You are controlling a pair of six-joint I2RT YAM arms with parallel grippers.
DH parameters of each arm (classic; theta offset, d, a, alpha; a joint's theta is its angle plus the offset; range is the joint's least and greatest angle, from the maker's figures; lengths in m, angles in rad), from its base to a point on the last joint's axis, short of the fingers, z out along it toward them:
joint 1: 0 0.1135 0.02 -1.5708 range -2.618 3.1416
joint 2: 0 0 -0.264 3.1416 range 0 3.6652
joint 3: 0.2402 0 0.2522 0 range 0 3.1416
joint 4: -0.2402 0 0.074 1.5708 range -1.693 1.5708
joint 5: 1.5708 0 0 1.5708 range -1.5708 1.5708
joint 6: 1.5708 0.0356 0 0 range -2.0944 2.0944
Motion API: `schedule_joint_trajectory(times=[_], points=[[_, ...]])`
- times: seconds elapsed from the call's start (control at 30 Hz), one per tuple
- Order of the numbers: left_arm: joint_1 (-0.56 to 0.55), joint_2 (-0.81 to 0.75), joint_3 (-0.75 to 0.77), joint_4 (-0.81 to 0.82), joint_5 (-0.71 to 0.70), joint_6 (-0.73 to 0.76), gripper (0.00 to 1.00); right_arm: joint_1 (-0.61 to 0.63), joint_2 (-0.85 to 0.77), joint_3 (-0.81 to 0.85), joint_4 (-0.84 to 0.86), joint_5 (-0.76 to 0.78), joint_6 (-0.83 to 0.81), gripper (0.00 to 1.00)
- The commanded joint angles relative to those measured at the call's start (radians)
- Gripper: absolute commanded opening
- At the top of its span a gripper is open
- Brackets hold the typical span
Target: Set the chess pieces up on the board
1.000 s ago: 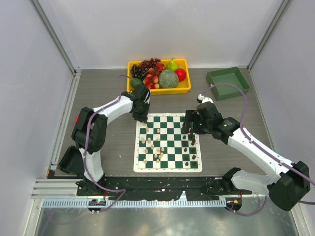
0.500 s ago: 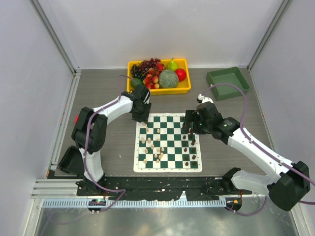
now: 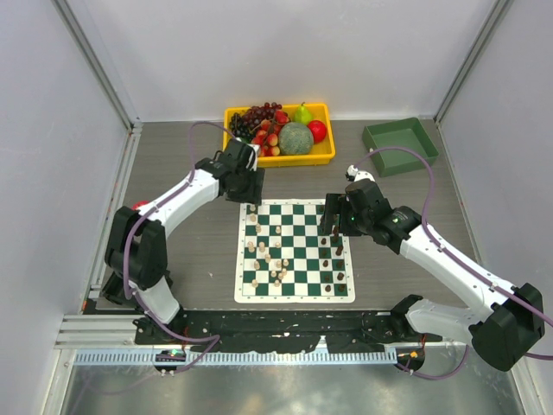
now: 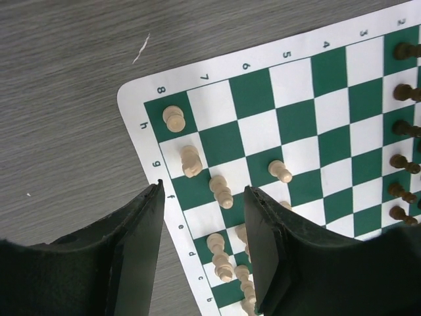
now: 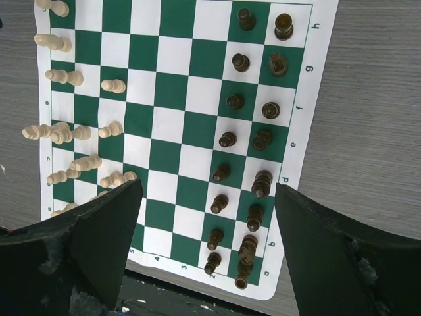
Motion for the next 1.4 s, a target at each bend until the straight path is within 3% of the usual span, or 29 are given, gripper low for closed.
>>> schedule_joint_trajectory(times=[0.0,0.43,1.37], points=[[-0.006,-0.052,-0.029,0.04,0.04,-0.025,0.57,-0.003,-0.025,0.024,0.032,-0.003,0.006,0.88],[-0.076,0.011,-0.051,0.035,-0.003,-0.056,0.5,-0.003,-0.03,0.018,0.043,-0.012,0.008,0.88],[-0.103,0.085,-0.034,-0.009,-0.021,-0.044,0.34,-0.003,-0.025,0.006,0.043,-0.009,0.003,0.88]])
